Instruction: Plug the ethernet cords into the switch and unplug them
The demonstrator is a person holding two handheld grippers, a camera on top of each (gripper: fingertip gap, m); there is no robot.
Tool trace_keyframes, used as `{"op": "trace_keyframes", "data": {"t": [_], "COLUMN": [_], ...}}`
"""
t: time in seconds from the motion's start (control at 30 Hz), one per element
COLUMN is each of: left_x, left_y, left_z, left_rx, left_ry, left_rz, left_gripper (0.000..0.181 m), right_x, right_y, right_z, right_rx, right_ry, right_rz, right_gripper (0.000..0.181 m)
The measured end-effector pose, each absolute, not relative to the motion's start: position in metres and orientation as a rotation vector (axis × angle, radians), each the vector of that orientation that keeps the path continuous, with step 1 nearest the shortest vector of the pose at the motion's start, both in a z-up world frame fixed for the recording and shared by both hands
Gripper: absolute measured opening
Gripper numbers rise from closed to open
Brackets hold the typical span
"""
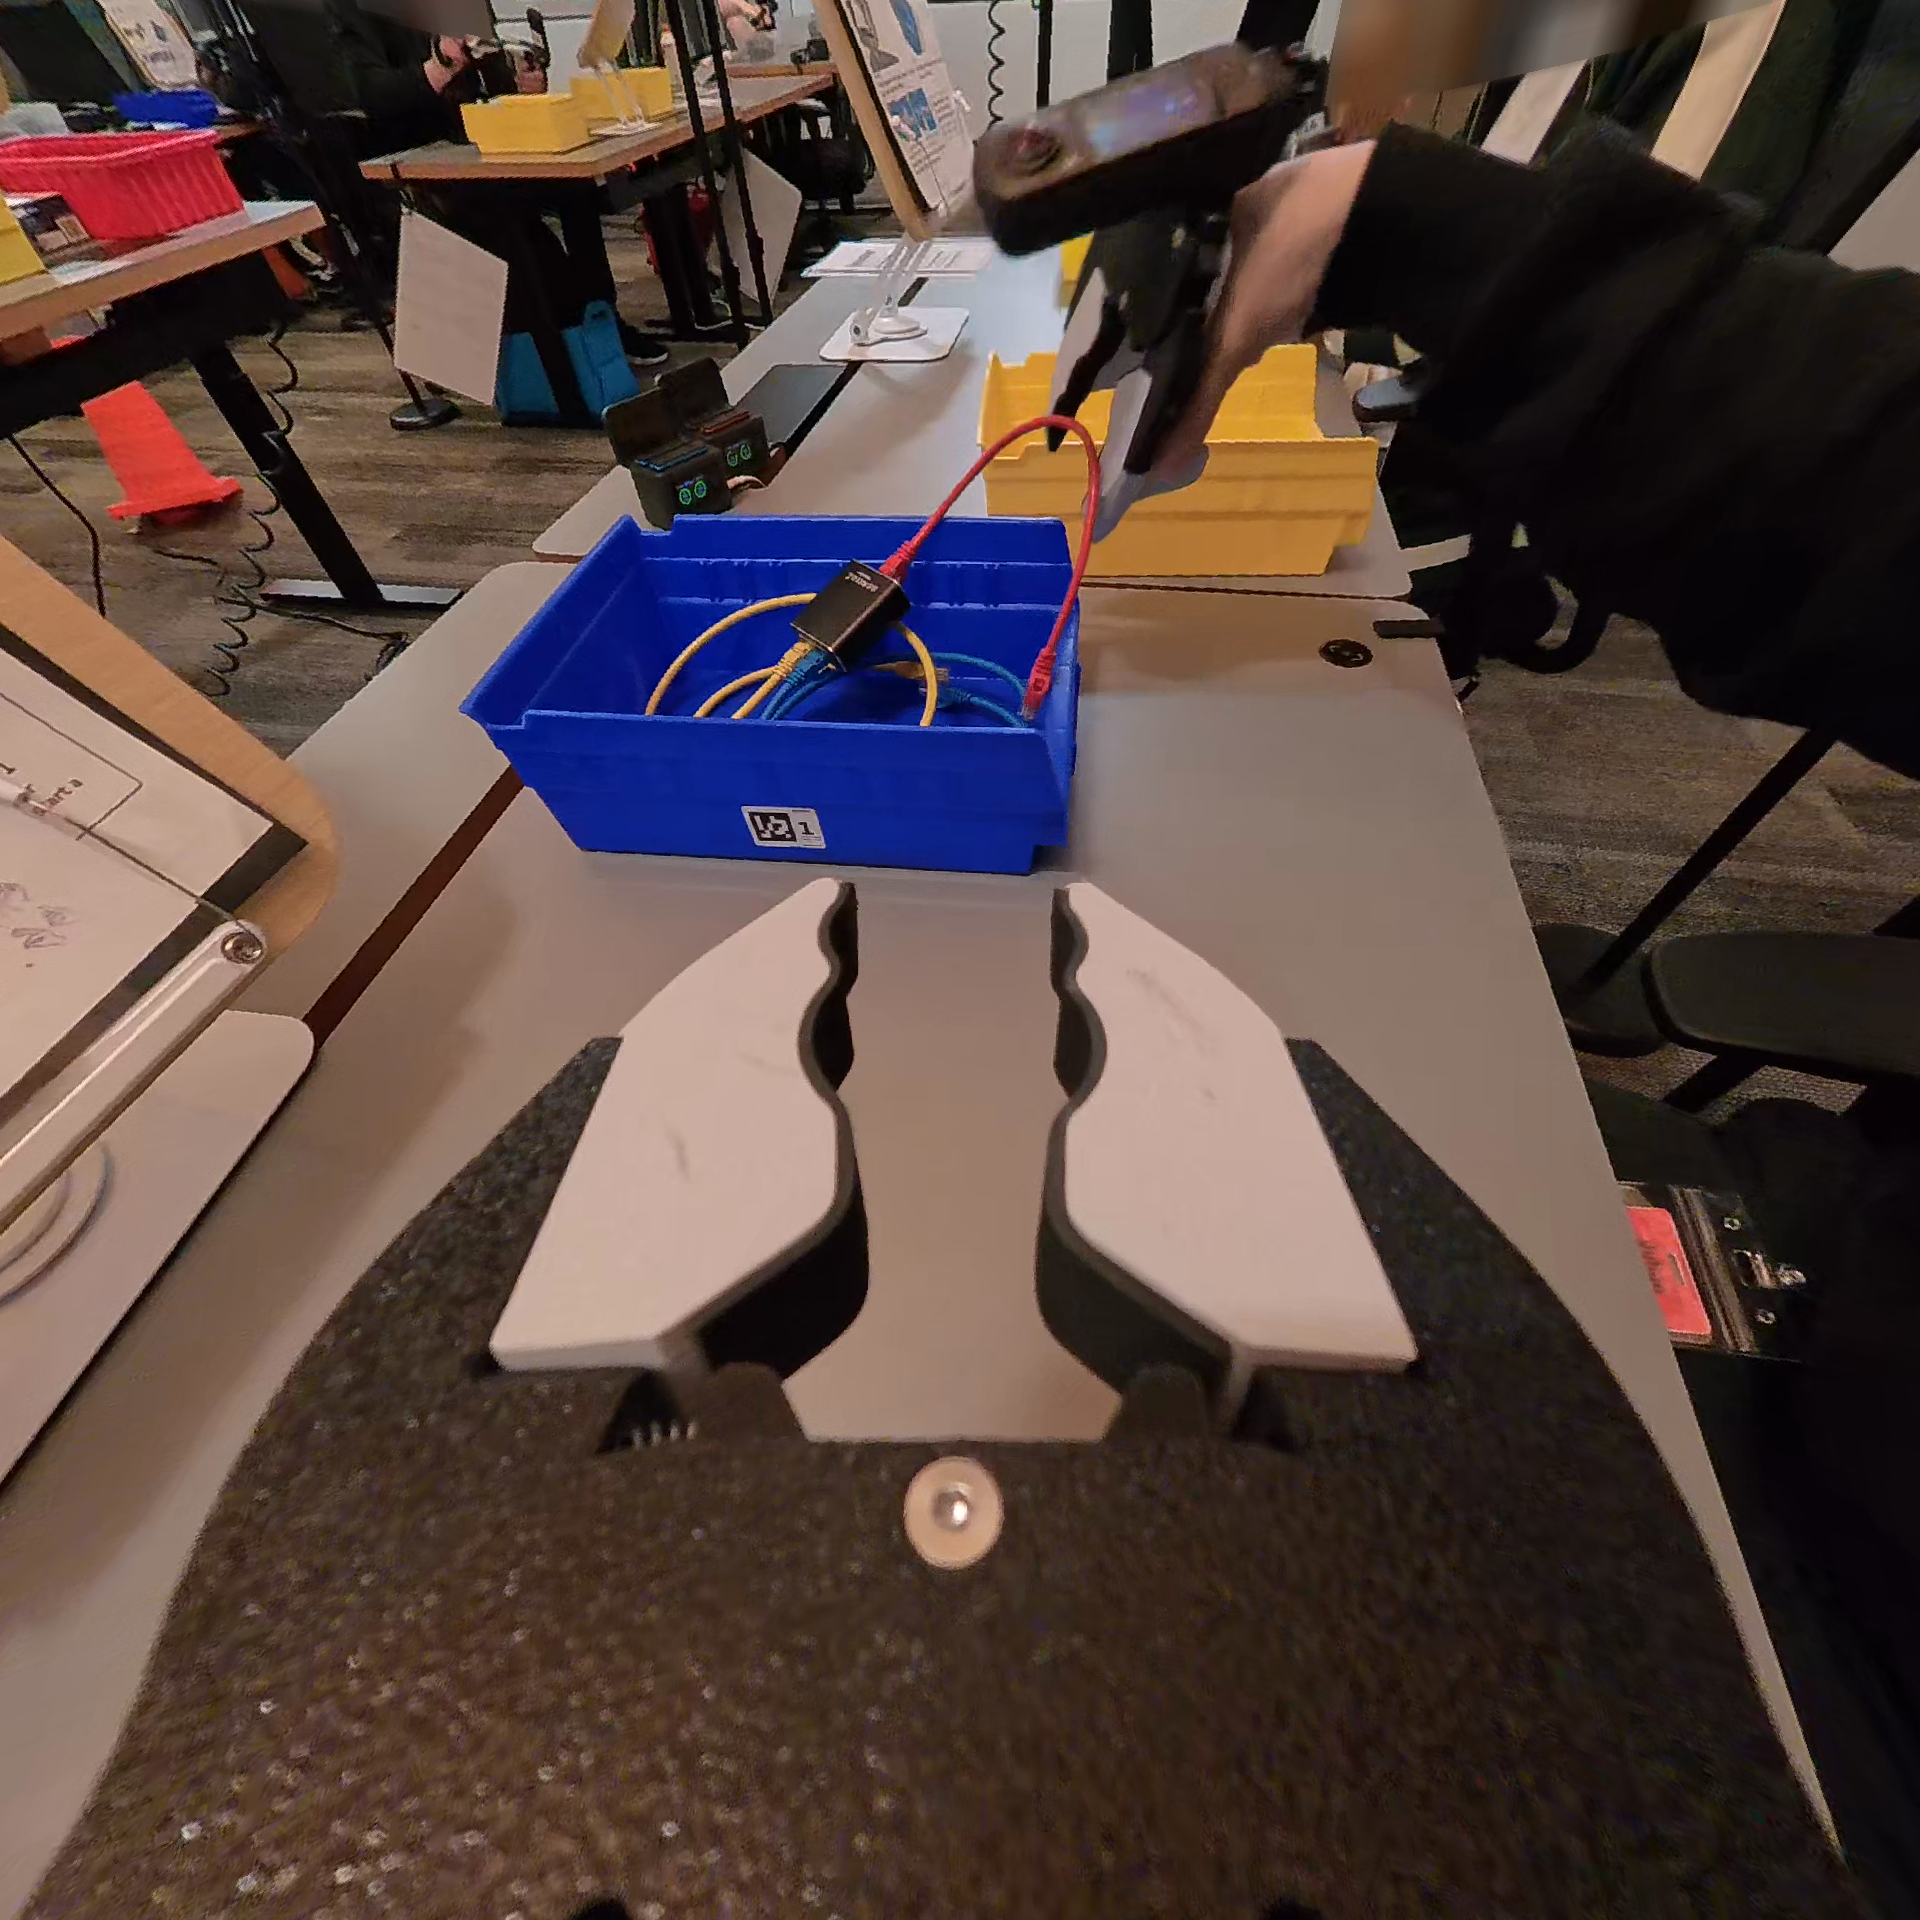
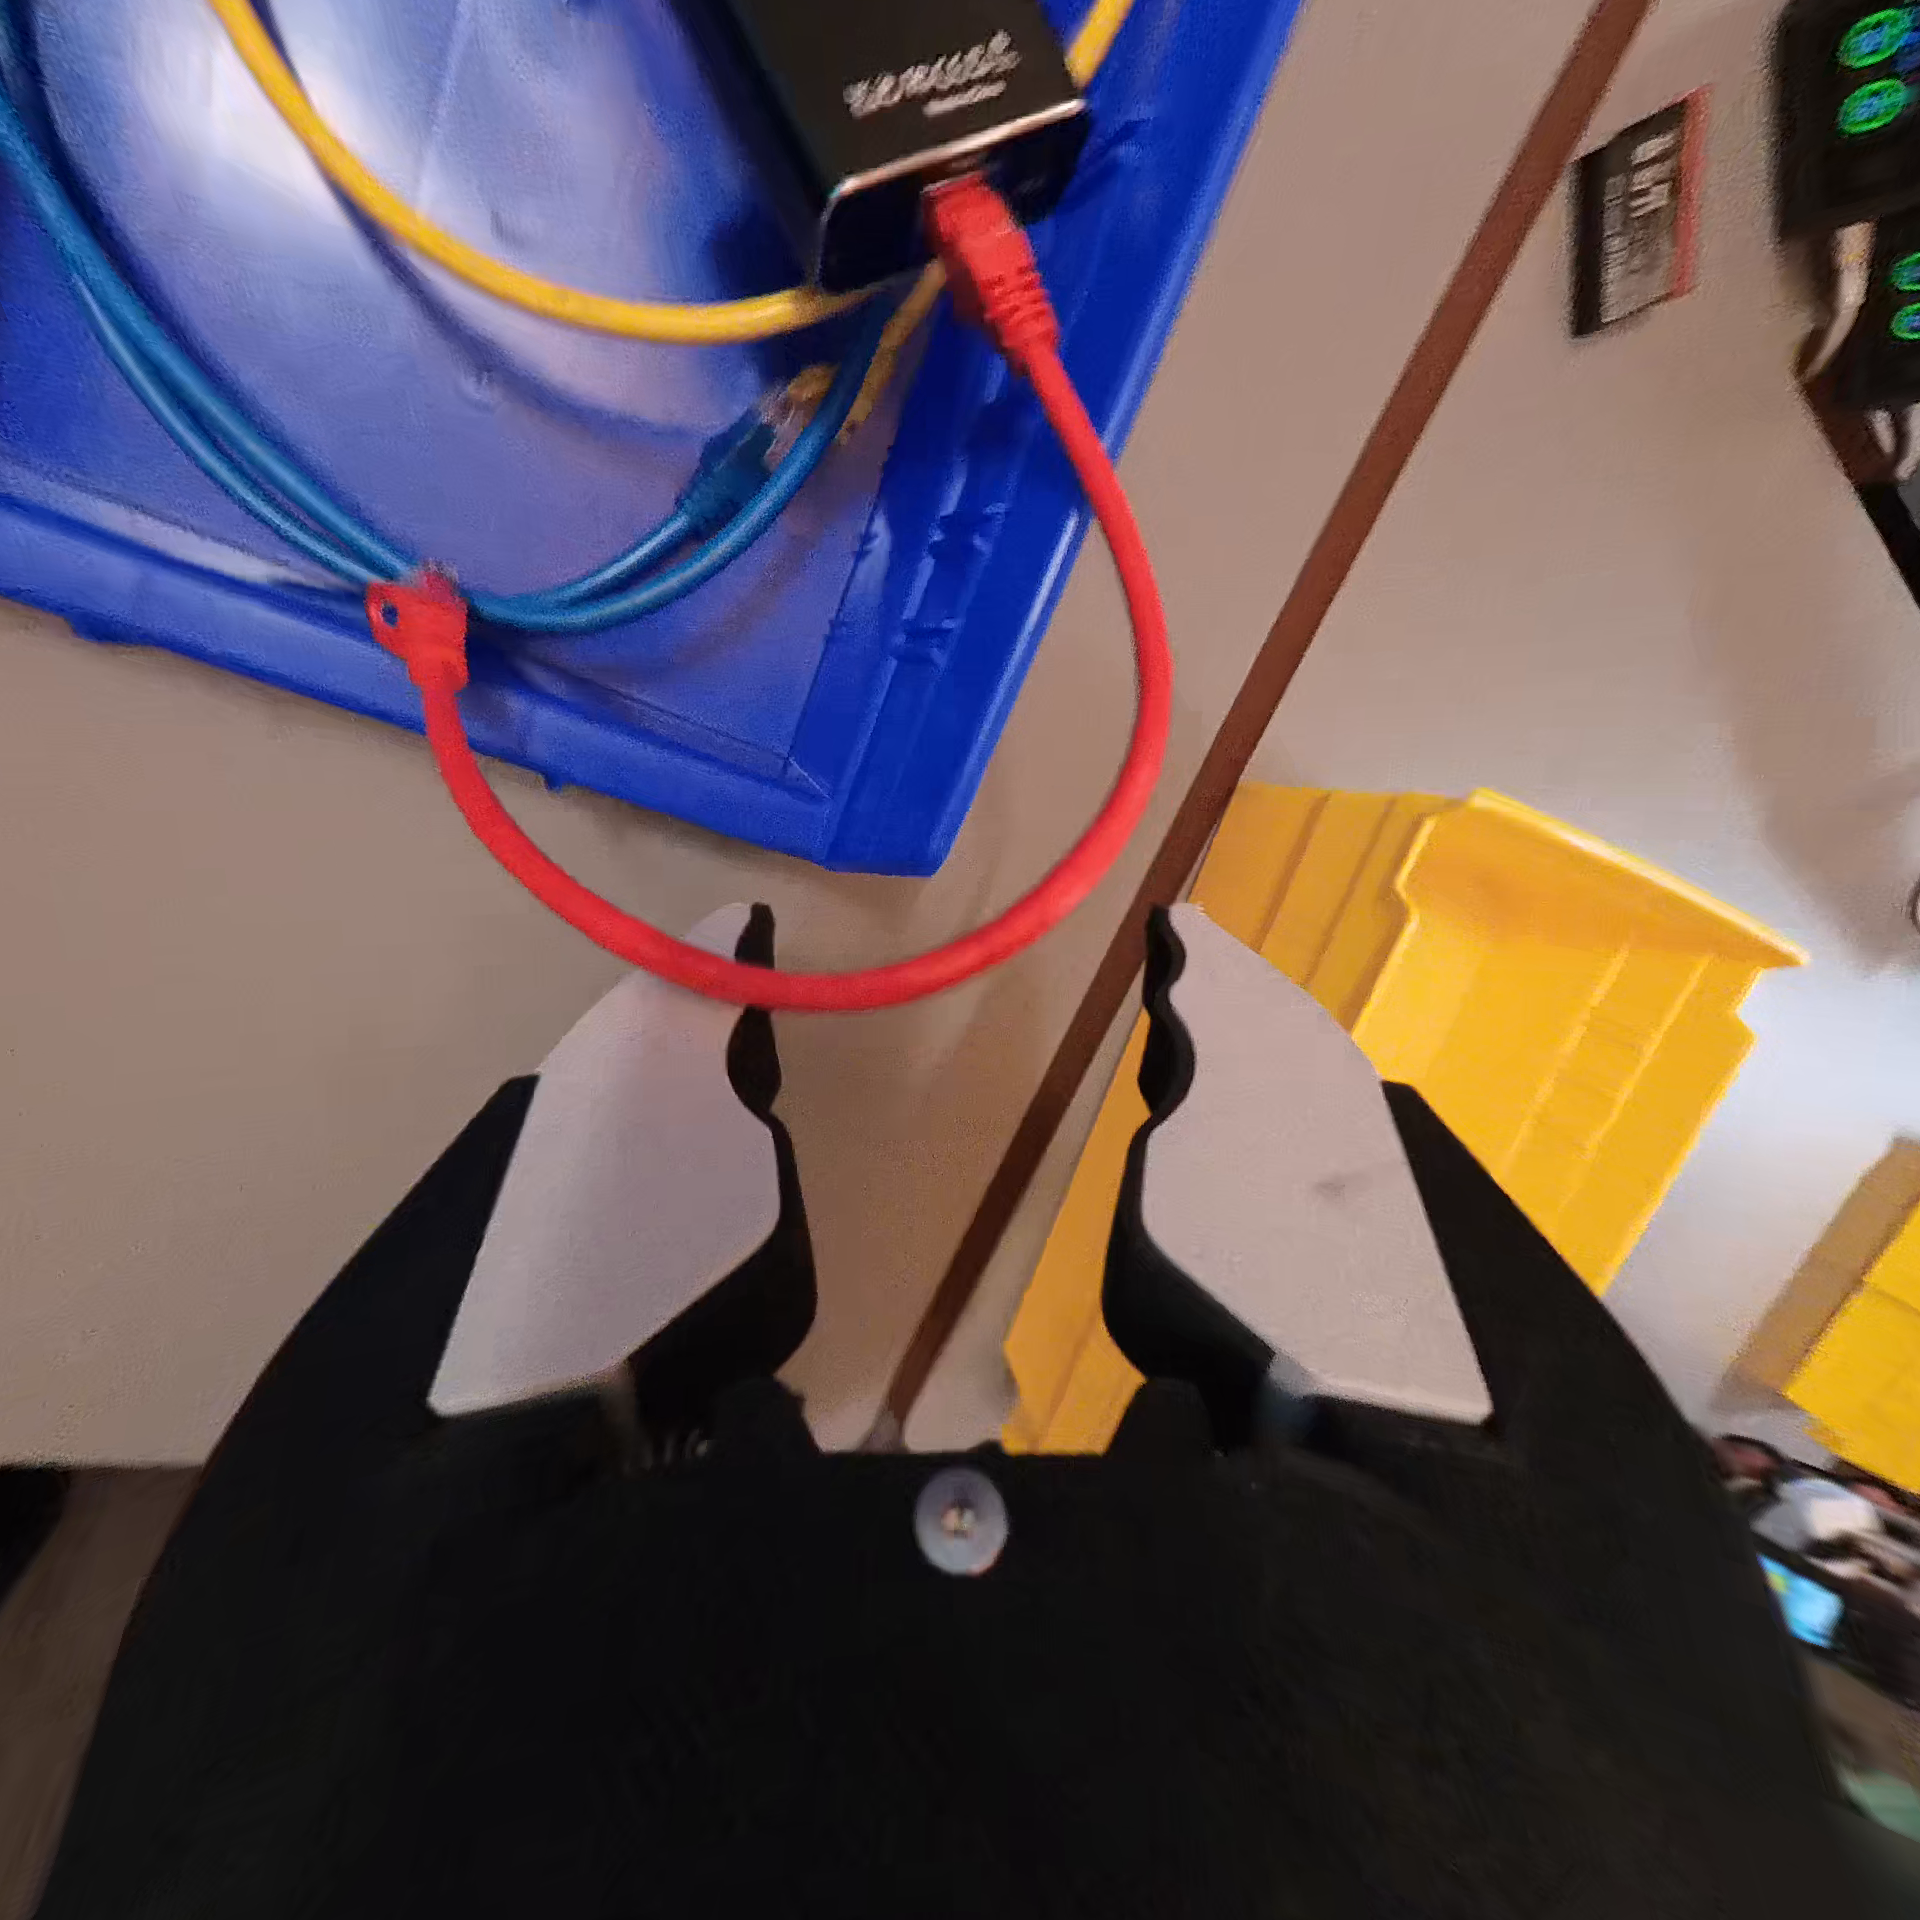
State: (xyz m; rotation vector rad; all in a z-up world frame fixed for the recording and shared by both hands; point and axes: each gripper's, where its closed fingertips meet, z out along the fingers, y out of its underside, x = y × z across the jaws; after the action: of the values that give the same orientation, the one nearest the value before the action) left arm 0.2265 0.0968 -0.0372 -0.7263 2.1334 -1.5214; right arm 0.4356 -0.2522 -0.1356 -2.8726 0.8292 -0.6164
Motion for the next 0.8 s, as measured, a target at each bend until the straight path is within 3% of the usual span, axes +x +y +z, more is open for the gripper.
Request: {"op": "trace_keyframes", "data": {"t": [0.3, 0.53, 0.67, 0.8], "left_x": [0.236, 0.280, 0.303, 0.344], "left_y": [0.065, -0.002, -0.049, -0.071], "left_z": [-0.053, -0.106, -0.136, -0.142], "left_rx": [-0.739, -0.938, -1.129, -1.226], "left_ry": [2.172, 2.015, 1.968, 1.810], "left_rz": [-1.523, -1.471, -1.402, -1.287], "left_gripper": [0.037, 0.076, 0.104, 0.106], "right_x": [0.379, 0.322, 0.327, 0.327], "right_y": [-0.259, -0.208, -0.207, -0.202], "right_z": [-0.140, -0.159, -0.145, -0.140], "right_rx": [-2.426, -1.944, -1.881, -1.811], "right_ry": [0.941, 0.910, 0.962, 0.960], "right_rz": [-0.823, -0.765, -0.822, -0.809], "right_gripper": [0.073, 0.078, 0.092, 0.096]}}
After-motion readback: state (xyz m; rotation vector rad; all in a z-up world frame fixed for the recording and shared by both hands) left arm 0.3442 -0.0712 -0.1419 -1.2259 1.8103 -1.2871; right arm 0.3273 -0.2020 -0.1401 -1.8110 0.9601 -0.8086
